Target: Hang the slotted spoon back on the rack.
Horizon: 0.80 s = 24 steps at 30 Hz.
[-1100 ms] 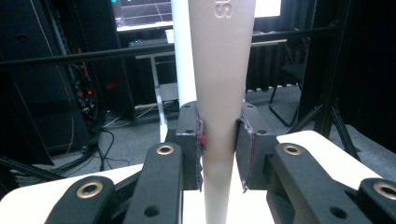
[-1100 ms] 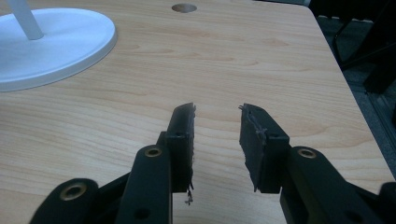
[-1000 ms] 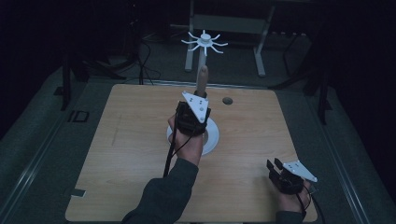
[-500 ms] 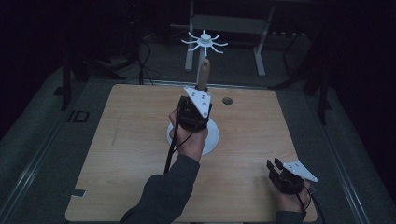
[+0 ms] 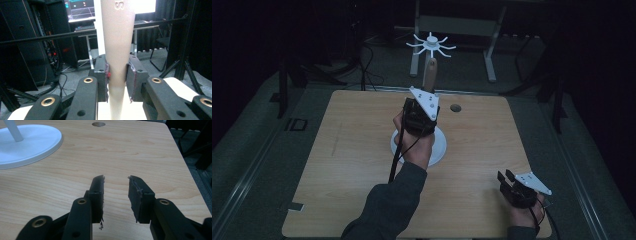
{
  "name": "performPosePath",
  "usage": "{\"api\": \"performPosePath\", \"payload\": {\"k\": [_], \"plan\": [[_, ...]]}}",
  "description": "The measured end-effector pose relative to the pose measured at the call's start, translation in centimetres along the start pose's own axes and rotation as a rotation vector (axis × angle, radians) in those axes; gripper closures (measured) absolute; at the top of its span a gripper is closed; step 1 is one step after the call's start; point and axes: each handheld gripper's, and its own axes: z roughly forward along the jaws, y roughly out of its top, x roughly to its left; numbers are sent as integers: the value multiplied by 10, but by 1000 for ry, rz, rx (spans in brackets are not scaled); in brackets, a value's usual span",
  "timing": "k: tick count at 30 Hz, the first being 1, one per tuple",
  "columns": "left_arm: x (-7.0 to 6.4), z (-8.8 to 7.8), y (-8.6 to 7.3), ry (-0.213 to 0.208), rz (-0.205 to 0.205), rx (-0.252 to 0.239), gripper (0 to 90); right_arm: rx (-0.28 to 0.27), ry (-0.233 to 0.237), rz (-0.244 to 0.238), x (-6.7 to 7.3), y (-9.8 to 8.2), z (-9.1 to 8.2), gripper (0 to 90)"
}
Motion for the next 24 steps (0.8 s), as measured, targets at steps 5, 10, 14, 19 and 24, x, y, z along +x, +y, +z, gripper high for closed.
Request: {"api": "performPosePath", "payload": {"k": [5,10,14,19,24], "plan": [[1,3,0,6,0,10,732,0,0,2,-1,0,0,648],[2,6,-1,8,1,19,732,0,-1,2,-1,0,0,648],[3,7,-1,13,5,19,732,-2,-1,2,-1,0,0,647],[2,10,0,15,8,23,732,-2,2,2,-1,0,0,647],[3,11,3,18,10,24,732,-2,6,-2,-1,1,1,647]]}}
